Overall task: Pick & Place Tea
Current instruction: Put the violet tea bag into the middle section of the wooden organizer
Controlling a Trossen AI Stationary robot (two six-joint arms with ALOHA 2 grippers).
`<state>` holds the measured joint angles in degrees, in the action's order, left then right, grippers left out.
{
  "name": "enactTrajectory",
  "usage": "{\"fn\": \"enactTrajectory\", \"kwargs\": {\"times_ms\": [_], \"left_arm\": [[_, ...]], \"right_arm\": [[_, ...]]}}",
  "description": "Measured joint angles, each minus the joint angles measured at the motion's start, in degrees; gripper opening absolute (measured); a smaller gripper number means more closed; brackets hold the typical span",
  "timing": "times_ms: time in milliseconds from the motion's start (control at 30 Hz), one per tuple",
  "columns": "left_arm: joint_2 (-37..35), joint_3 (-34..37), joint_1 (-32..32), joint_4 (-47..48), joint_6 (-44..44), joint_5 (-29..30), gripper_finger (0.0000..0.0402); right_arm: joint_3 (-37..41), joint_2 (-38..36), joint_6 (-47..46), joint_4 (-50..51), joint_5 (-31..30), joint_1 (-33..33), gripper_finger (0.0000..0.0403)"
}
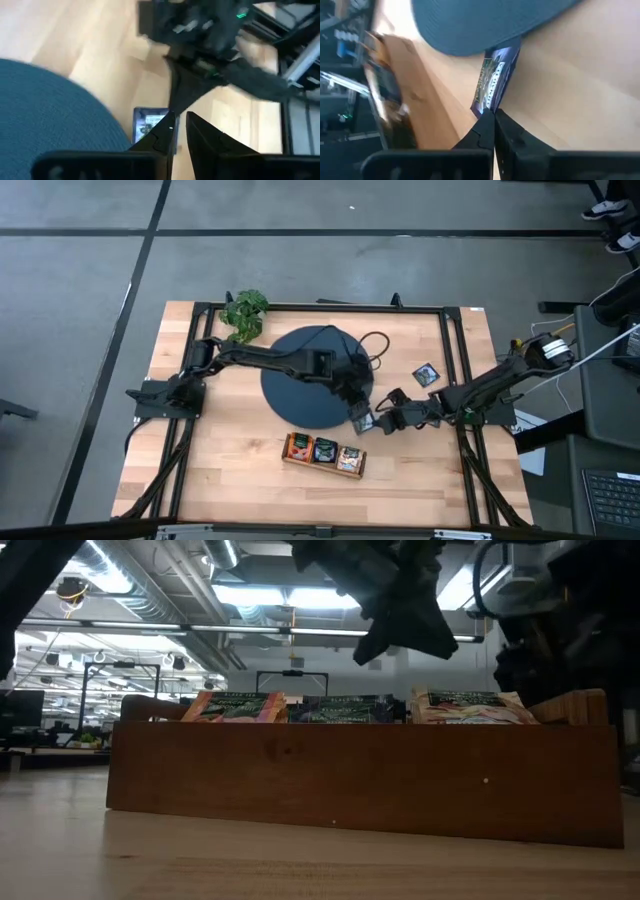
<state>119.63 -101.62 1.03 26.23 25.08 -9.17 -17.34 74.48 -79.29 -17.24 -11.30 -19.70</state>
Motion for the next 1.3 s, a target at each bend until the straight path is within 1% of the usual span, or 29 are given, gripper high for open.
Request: {"fn": "enactTrajectory", "kwargs": {"times_ms": [67,367,500,567,667,700,833,967,1100,1167,1233,1300], "left_arm": [[-0.15,0.04,0.34,-0.35,1.29,1.02,0.0044],[-0.57,0.05,0.93,-3.58,3.64,1.12,0.0035],[-0.57,0.1,0.03,-4.42,3.74,1.18,0.003],[-0.83,2.4,-0.59,-8.93,4.66,1.22,0.0027],[-2.67,10.81,-1.4,-18.61,9.28,0.46,0.0021],[-3.38,13.89,-1.68,-24.43,10.9,0.46,0.0019],[-10.31,28.03,-1.15,-42.02,16.45,1.24,0.001],[-17.23,40.96,0.83,-52.66,20.24,3.87,0.0004],[-22.9,50.36,2.76,-62.86,25.28,5.71,0.0007],[-24.14,54.67,3.89,-67.99,30.58,6.87,0.0013],[-24.35,58.28,5.38,-75.22,36.7,8.08,0.0021],[-24.44,61.4,7.21,-82.38,43.22,7.71,0.0033]], "right_arm": [[0.0,-2.07,0.42,0.21,-1.87,0.0,0.0001],[0.0,-13.67,0.55,6.01,-11.43,0.0,0.0001],[-0.01,-17.61,0.26,9.83,-12.3,0.0,0.0001],[-0.01,-19.07,-0.14,11.64,-12.25,-0.02,0.0],[-0.01,-20.45,-1.35,14.26,-12.63,-0.02,0.0],[0.0,-20.73,-1.66,15.39,-12.62,0.0,0.0],[-0.05,-21.42,-3.43,16.61,-12.99,0.0,0.0],[0.0,-21.49,-4.24,14.26,-15.74,0.0,0.0],[-1.38,-21.13,-2.24,11.34,-19.79,0.07,0.0],[-2.92,-20.95,0.98,11.44,-21.75,0.09,0.0],[-5.11,-20.24,3.69,11.29,-24.69,0.09,0.0],[-7.15,-19.34,6.6,11.52,-27.65,0.09,0.0]]}}
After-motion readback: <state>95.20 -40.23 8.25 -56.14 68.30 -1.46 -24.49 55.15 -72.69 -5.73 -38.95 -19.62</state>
